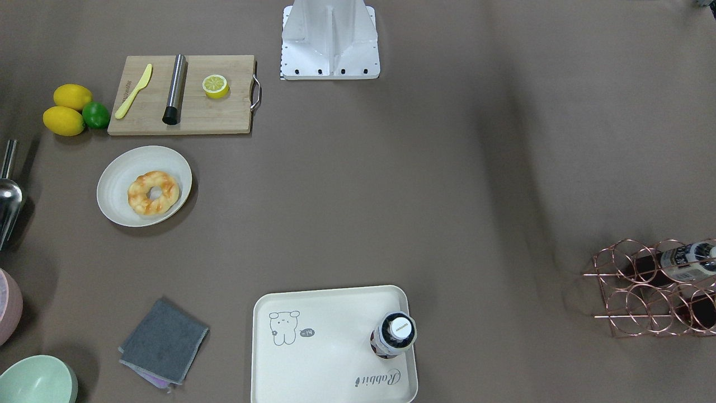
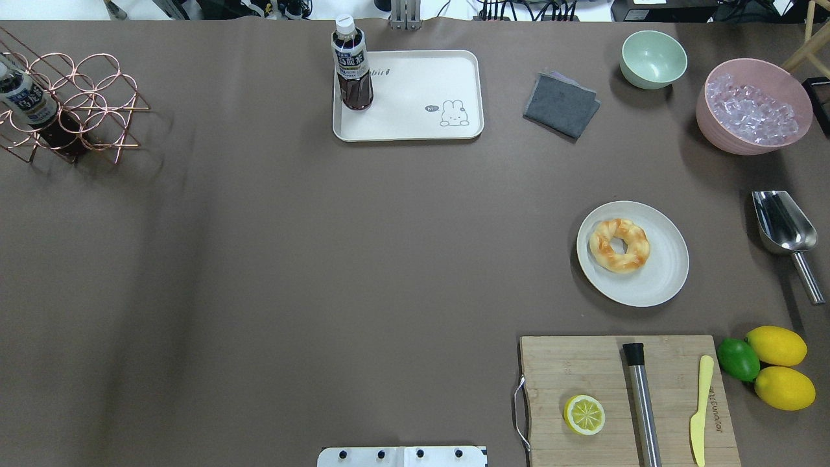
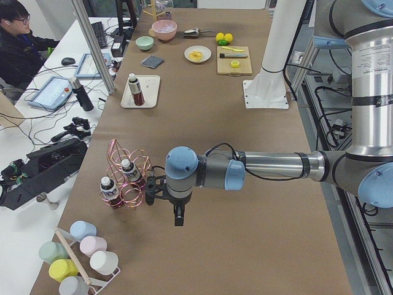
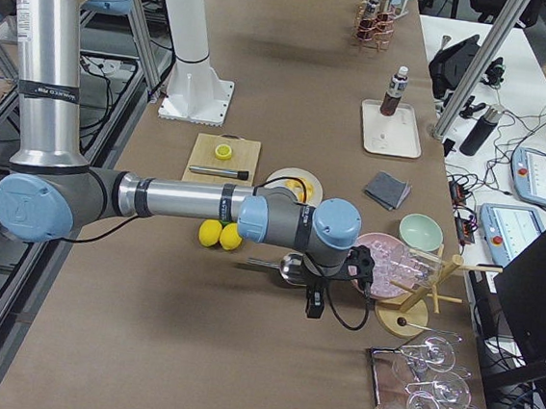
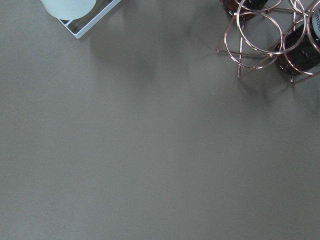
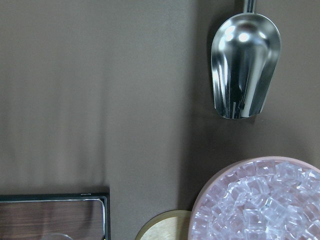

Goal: Place donut on tray

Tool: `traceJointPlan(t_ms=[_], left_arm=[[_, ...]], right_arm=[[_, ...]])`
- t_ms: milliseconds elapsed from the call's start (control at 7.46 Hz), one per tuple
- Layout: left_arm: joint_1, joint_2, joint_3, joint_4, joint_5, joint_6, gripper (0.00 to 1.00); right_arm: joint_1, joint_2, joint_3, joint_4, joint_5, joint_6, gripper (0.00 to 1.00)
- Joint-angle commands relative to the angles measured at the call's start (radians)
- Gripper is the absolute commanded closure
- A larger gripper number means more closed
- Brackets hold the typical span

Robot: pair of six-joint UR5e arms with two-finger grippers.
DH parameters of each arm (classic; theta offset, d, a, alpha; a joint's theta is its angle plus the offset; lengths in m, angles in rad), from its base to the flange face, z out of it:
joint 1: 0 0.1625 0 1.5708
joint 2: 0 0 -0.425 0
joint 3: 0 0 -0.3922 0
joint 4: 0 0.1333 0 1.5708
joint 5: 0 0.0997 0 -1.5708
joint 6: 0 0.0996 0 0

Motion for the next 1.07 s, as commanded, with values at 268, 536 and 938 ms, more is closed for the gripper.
traceJointPlan(t_ms=[268,536,938], left_arm=[[0.000,0.000,0.009,0.000,0.000,0.000,0.02],[0.000,0.002,0.006,0.000,0.000,0.000,0.02],[0.002,0.017,0.003,0.000,0.000,-0.002,0.02]], right_arm=[[-0.002,0.001,0.003,0.001,0.001,0.005,0.00],[-0.006,0.002,0.018,0.001,0.005,0.013,0.00],[-0.127,-0.010,0.164,0.001,0.030,0.249,0.00]])
